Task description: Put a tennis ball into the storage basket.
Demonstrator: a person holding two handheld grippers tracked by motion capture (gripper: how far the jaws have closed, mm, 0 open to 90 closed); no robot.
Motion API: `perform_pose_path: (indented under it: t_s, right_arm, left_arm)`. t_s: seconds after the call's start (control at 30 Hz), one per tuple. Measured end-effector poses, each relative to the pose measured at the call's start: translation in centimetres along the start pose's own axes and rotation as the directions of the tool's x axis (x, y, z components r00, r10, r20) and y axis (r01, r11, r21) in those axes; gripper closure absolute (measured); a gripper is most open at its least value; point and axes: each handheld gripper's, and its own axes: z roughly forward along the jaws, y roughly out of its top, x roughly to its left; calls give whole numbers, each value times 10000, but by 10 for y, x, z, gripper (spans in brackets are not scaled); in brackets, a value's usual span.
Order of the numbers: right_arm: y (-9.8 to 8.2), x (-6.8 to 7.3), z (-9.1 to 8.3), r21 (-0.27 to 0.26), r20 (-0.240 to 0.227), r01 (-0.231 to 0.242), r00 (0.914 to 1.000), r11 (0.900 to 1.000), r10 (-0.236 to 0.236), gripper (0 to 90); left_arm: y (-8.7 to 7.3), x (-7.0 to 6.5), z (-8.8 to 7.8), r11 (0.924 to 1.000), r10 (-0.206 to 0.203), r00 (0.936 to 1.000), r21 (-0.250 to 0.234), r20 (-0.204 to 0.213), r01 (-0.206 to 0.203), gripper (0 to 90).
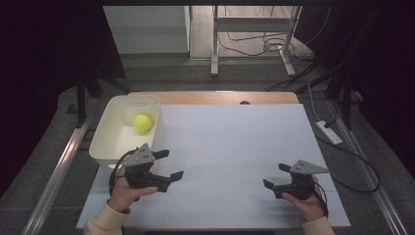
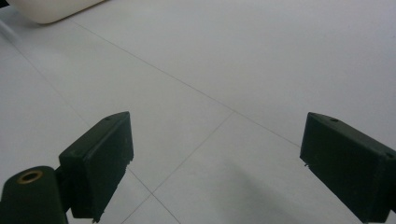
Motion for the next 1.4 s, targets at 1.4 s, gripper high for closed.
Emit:
perform_pose_path:
  t_s: [1.4]
  right_arm:
    - [0,0,-1,-14,-32,33,10000,10000,-33,94]
  left_arm:
    - [-69,8,38,9922,-365,9990,1201,260,331,130]
